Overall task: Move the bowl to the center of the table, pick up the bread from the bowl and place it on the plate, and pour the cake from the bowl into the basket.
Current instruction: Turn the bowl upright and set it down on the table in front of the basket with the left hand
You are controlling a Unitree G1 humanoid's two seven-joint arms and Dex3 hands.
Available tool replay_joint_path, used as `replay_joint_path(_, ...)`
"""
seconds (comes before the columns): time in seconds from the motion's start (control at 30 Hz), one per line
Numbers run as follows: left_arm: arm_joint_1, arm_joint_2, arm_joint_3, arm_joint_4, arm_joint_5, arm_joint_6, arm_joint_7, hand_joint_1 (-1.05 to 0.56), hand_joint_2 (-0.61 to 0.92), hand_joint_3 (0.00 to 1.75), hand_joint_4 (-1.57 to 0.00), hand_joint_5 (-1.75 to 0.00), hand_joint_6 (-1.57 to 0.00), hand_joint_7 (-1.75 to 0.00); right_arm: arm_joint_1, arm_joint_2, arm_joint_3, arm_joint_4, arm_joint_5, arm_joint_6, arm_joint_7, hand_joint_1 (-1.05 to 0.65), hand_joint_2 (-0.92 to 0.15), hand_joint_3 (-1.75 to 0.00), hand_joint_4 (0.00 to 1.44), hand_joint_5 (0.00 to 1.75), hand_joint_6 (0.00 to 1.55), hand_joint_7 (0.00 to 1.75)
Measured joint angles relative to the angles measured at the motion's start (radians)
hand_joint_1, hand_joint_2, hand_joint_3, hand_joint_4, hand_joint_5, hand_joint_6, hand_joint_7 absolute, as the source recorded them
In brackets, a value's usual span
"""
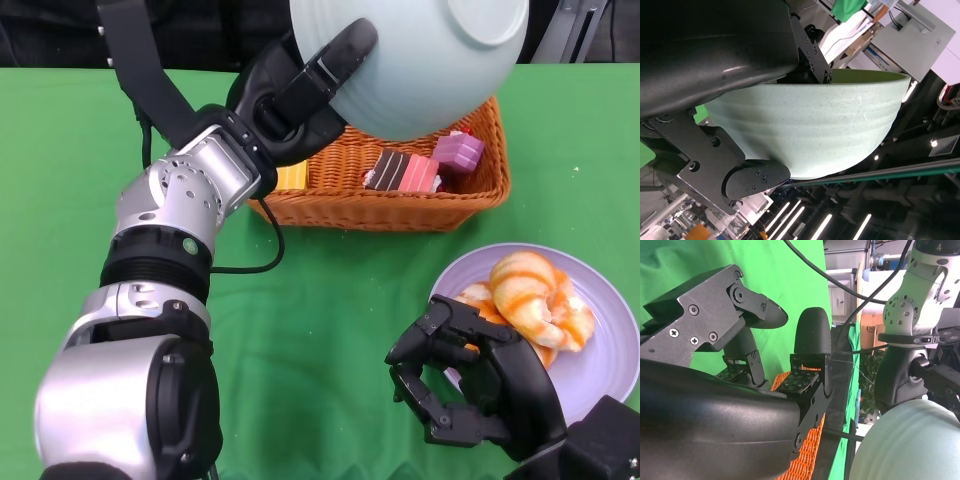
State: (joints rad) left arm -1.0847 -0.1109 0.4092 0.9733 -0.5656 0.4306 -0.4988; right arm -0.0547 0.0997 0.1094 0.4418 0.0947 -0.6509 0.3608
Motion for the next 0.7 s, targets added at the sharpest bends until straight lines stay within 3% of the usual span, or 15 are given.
replay_joint_path(0.33, -0.006, -0.003, 0.027, -0.006, -0.03, 0.046, 0.042, -0.11, 0.68, 0.93, -0.63, -1.7, -0.73, -1.55, 0.0, 0.0, 0.002, 0.0, 0.001, 0.0, 0.001, -0.06, -0.52, -1.0, 0.77, 1.64, 0.7, 1.27)
replay_joint_path(0.7, -0.006, -0.008, 0.057, -0.013, -0.064, 0.087, 0.071, -0.13, 0.72, 0.84, -0.59, -1.72, -0.69, -1.52, 0.0, 0.0, 0.002, 0.008, 0.007, 0.0, 0.008, -0.06, -0.53, -0.99, 0.75, 1.62, 0.71, 1.26)
